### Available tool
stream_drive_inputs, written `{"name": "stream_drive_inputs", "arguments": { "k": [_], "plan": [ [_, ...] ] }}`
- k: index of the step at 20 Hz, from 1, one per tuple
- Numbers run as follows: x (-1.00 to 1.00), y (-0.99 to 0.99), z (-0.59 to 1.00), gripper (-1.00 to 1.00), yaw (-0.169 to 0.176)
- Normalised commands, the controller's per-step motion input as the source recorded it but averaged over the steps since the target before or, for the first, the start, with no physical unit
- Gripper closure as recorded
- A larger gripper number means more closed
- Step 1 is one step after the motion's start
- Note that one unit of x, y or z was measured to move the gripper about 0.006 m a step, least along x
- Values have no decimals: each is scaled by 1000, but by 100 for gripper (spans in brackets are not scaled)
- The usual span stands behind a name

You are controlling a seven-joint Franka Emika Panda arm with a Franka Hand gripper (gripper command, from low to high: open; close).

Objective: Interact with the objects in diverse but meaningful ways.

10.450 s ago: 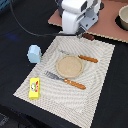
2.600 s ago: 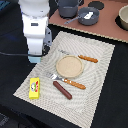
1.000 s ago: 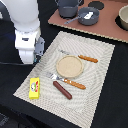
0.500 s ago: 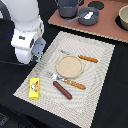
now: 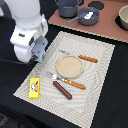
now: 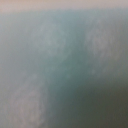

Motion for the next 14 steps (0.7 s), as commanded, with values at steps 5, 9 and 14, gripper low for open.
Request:
{"name": "stream_drive_inputs", "arguments": {
  "k": [5,9,14],
  "plan": [
    [950,427,941,100,36],
    [964,416,519,100,11],
    [988,419,177,100,5]
  ]
}}
